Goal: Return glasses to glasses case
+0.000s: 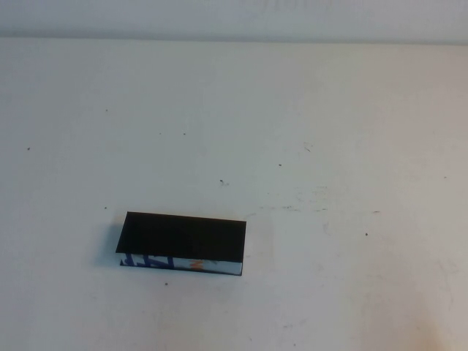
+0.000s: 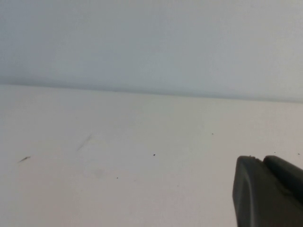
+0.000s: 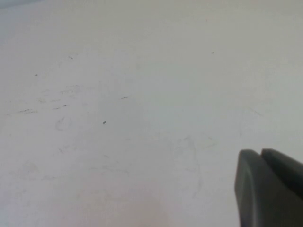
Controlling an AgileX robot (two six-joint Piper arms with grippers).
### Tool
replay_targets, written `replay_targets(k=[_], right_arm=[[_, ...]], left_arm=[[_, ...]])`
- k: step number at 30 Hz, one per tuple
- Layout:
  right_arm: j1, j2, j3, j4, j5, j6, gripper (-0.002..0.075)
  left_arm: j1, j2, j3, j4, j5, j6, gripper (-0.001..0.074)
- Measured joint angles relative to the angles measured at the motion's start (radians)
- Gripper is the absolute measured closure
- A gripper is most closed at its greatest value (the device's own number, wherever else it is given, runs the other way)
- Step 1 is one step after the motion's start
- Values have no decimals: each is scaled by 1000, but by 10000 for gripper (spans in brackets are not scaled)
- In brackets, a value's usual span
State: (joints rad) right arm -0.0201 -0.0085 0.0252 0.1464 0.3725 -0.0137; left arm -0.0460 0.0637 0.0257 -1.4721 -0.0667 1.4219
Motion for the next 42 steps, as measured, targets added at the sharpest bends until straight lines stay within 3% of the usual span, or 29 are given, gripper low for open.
replay_targets(k=[21,23,28,31,35,42], right_arm=[[0,0,0,3,2,0,737],[0,0,0,3,2,0,737],[0,0,0,5,2,0,737],[0,0,0,4,2,0,737],[0,0,0,4,2,0,737],[0,0,0,4,2,0,737]], left_arm=[[0,2,0,39,-2,-35,738],[0,2,0,211,11,-187,738],[0,2,0,1017,109,-903,738],[0,-2,0,1314,235,-1207,738],[0,-61,2,1444,362,-1324,738],[0,-74,2,1492,451,-1356,738]])
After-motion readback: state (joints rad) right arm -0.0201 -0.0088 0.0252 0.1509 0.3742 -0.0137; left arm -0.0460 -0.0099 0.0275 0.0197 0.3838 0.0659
